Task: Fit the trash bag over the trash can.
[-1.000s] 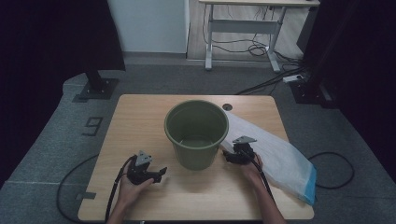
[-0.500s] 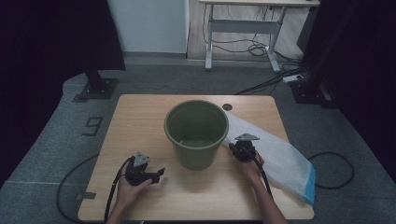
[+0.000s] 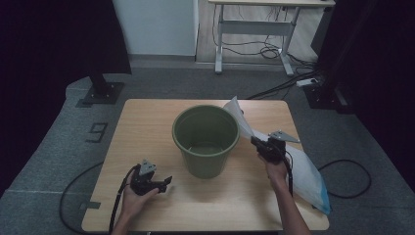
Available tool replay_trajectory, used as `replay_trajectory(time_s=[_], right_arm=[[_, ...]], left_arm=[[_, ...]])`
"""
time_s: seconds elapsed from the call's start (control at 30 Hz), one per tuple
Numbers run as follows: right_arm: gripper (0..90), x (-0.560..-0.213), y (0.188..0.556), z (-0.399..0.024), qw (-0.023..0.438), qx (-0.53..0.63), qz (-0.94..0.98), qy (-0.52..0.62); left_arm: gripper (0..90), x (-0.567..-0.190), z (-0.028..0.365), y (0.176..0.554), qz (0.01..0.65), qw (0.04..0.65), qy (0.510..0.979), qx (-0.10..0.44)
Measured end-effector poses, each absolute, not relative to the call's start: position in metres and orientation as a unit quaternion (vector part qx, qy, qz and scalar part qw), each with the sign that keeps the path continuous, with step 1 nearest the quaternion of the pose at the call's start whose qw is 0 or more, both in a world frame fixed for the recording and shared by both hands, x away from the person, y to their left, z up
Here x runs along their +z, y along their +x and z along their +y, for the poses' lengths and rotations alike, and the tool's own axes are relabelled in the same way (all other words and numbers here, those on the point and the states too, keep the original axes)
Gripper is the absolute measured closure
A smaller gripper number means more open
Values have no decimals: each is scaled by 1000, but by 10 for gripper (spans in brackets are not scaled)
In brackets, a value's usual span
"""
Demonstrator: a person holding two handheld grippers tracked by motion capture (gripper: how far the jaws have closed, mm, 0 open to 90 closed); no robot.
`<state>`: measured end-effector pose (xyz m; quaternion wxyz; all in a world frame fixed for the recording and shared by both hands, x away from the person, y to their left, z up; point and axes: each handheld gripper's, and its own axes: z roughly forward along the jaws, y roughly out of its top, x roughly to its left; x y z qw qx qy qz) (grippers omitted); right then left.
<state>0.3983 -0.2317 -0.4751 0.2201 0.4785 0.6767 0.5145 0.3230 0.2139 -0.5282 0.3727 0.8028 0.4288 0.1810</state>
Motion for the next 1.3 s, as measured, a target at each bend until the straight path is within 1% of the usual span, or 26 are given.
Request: replay_trajectory(time_s=[0.5, 0.93, 1.07, 1.17, 1.3], right_arm=[[884, -413, 381, -249, 255, 579, 623, 460], [884, -385, 377, -274, 278, 595, 588, 472], [885, -377, 373, -282, 280, 608, 574, 472], [885, -370, 370, -286, 268, 625, 564, 469], [884, -361, 366, -292, 266, 638, 550, 469]], left_arm=[[157, -527, 217, 322, 433, 374, 799, 186], [158, -528, 217, 322, 434, 371, 800, 185], [158, -528, 217, 322, 434, 370, 800, 184], [158, -528, 216, 322, 434, 370, 801, 183], [158, -528, 216, 322, 434, 370, 801, 183]])
